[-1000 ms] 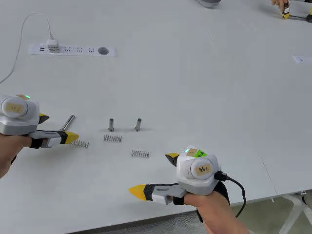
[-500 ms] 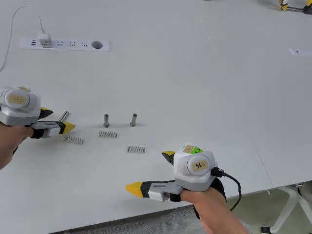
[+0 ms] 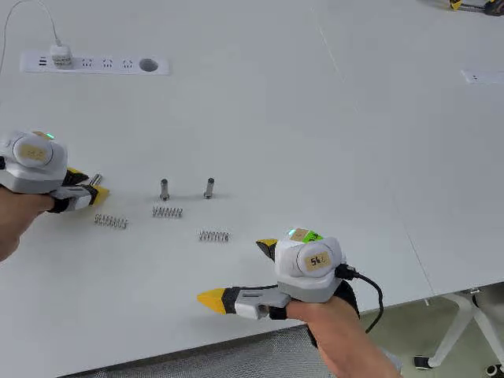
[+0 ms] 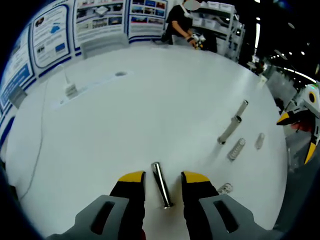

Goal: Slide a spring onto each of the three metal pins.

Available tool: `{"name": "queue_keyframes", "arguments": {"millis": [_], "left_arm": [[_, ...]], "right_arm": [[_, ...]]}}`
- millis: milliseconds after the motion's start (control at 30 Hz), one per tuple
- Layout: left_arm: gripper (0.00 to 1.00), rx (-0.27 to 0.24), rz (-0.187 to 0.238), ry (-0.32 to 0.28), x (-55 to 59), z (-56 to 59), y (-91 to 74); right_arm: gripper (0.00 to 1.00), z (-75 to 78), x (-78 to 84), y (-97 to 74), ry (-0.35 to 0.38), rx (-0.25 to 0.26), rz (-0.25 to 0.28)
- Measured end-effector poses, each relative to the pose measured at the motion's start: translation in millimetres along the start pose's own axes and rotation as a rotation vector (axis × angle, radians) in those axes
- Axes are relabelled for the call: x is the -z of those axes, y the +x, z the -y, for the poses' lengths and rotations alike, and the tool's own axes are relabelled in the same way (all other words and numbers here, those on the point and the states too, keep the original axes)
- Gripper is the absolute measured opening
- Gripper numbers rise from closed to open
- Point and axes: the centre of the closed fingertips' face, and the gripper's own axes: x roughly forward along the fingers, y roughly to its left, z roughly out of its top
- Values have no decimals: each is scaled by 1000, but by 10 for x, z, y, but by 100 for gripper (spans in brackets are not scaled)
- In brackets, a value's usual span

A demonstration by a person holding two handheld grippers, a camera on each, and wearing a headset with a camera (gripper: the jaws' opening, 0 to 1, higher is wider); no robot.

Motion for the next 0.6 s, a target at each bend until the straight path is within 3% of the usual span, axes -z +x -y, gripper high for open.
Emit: {"name": "queue_keyframes", "arguments": {"millis": [300, 433, 600], "left_arm": [[18, -107, -49, 35, -25, -72, 55], [18, -122, -53, 26, -23, -63, 52], [15, -147, -88, 55, -23, -94, 67]], "right_arm": [[89, -32, 22, 33, 4, -6, -13], [89, -41, 29, 43, 4, -8, -17], [89, -42, 32, 43, 5, -8, -19]]}}
